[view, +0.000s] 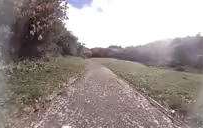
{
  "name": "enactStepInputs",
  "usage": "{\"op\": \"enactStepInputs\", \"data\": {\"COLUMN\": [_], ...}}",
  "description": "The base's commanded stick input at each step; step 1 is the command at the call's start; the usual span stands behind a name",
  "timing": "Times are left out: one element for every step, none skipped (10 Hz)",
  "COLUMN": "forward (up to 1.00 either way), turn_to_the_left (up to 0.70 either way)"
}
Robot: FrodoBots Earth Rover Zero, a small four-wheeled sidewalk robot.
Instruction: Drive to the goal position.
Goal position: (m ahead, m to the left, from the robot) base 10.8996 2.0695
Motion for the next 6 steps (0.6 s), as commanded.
{"op": "enactStepInputs", "data": {"forward": [0.3,0.3,0.3,0.3,0.3,0.3], "turn_to_the_left": [0.0,0.0,0.0,0.0,0.0,0.0]}}
